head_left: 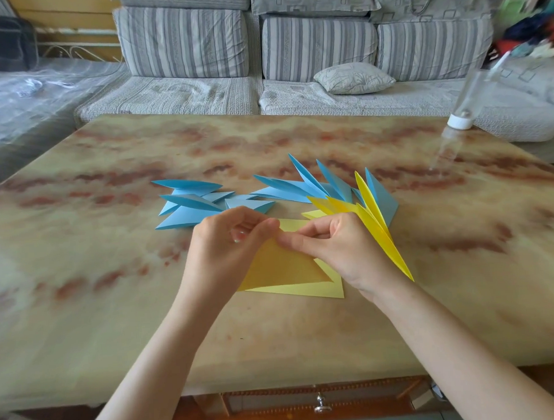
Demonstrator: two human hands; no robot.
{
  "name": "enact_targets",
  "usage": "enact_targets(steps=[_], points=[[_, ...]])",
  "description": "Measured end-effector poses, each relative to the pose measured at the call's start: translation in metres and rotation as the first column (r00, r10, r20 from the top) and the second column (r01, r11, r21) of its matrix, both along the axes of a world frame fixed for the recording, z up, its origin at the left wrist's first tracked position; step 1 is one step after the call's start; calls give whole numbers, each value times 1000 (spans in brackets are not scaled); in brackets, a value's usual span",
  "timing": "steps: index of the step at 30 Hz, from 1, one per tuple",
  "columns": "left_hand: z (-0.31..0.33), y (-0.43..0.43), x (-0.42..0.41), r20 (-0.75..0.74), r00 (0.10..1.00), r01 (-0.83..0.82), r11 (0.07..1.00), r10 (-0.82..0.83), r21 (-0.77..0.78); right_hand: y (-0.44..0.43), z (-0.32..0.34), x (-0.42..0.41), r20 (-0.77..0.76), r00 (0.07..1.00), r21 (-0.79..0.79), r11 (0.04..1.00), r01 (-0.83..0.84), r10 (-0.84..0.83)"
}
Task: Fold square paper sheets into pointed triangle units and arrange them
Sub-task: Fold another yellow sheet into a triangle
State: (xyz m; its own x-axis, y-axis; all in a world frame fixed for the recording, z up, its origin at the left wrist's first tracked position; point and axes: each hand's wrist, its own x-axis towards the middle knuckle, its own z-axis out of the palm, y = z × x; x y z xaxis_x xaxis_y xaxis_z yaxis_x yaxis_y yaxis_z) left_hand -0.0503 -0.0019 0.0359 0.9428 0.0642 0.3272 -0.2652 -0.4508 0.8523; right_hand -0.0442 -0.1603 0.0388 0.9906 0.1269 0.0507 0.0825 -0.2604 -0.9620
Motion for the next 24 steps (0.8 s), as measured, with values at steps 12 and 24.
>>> enact_targets(steps=[12,24], points=[[-7,-3,5,-71,990,-112,988,119,106,-8,-9,1,42,999,-260,966,-1,13],[-7,-2,7,-51,980,-183,972,192,149,-14,-11,1,2,998,-372,927,-50,55]])
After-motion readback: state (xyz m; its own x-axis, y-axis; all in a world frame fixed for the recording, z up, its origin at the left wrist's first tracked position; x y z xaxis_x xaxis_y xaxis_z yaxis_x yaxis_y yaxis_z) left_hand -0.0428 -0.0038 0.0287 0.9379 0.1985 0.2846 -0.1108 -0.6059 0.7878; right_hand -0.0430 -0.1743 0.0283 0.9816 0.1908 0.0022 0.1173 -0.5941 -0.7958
